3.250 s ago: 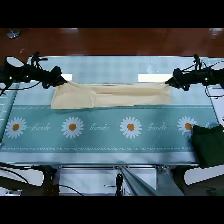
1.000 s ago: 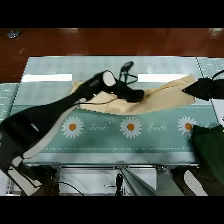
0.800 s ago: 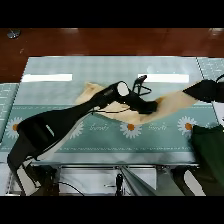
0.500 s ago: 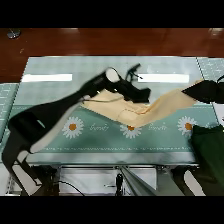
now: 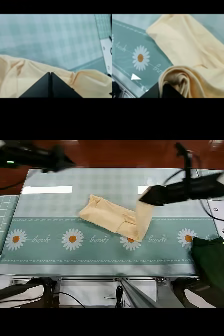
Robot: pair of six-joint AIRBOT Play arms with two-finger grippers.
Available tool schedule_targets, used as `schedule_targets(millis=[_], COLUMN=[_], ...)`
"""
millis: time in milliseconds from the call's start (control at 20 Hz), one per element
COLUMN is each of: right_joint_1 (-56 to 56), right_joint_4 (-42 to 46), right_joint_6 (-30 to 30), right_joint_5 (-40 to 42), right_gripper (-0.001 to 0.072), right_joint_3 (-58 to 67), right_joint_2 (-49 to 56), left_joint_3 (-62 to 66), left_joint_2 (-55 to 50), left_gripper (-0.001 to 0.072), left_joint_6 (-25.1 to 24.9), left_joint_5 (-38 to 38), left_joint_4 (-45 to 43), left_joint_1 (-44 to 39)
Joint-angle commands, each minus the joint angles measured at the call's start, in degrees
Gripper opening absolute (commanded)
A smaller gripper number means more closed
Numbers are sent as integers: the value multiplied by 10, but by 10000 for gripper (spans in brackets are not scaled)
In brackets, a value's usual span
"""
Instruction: Fold the shirts.
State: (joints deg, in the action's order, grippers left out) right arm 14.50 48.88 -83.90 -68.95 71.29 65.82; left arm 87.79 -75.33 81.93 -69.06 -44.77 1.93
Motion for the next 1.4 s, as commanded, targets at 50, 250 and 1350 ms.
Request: schedule_targets(millis=[50,250,1350], right_joint_1=[119,146,-101], right_joint_4=[-9,-59,171], right_joint_6=[-12,-20,-222], right_joint_5=[63,95,210], right_gripper=[22,23,624], right_joint_3=[147,276,-289], right_joint_2=[210,377,-102], left_joint_3=[-129,-293,-512], left_joint_2=[224,376,431], left_gripper=[27,27,27], left_joint_6=[-54,-67,-65], left_joint_5=[3,5,66], left_joint_4=[-14,-13,-3], left_joint_1=[125,132,132])
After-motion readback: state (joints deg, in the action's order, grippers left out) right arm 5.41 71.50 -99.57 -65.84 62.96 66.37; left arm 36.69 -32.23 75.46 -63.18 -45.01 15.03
